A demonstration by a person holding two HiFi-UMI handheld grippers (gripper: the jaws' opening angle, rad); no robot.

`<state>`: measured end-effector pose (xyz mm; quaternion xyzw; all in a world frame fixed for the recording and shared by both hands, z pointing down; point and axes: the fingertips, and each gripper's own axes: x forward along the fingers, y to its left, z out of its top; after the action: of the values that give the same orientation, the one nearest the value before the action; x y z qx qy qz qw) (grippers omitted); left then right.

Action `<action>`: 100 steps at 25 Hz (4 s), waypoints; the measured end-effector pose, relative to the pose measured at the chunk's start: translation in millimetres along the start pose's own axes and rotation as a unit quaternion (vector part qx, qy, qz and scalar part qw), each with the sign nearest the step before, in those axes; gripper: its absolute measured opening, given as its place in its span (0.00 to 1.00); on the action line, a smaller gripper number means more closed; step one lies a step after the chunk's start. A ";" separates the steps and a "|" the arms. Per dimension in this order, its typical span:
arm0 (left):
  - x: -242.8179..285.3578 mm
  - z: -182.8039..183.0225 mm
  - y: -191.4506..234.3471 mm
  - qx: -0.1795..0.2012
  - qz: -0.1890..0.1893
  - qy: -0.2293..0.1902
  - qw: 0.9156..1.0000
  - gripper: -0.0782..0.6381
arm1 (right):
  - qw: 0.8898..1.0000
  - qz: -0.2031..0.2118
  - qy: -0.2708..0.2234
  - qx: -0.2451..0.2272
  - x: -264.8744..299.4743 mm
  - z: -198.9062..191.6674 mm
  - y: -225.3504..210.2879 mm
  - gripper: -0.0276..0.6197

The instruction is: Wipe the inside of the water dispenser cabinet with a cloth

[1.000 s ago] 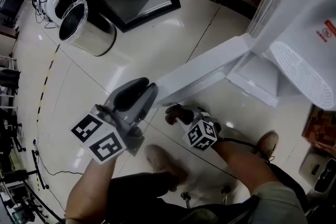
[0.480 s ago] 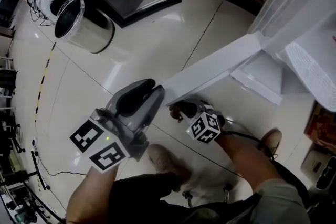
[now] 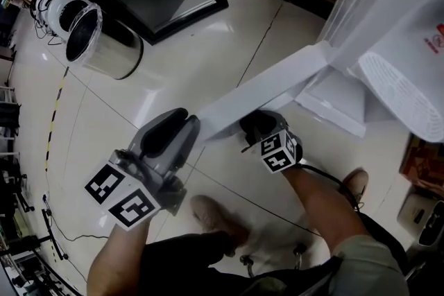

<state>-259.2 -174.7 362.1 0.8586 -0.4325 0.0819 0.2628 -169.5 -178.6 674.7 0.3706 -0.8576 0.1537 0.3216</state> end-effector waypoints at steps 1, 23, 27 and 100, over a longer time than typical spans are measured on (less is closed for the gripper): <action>0.2 -0.3 0.1 -0.001 0.002 0.000 1.000 0.25 | 1.000 -0.013 0.003 0.007 -2.2 -1.9 -9.4 0.21; 0.3 1.7 0.8 0.007 0.043 -0.007 0.999 0.25 | 0.958 -0.228 -0.005 0.172 -108.3 -55.0 -150.1 0.21; -1.1 1.5 -1.8 0.005 0.040 -0.005 0.999 0.25 | 0.952 -0.222 0.049 0.205 -99.8 -81.0 -161.8 0.21; -5.1 -11.6 -24.9 0.036 0.018 0.017 0.999 0.22 | 0.836 -0.428 -0.255 0.230 -443.4 -7.6 -250.4 0.20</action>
<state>-241.8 -152.9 360.6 0.8577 -0.4406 0.1167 0.2379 247.6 -106.5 391.5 0.7900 -0.6052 0.0933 0.0308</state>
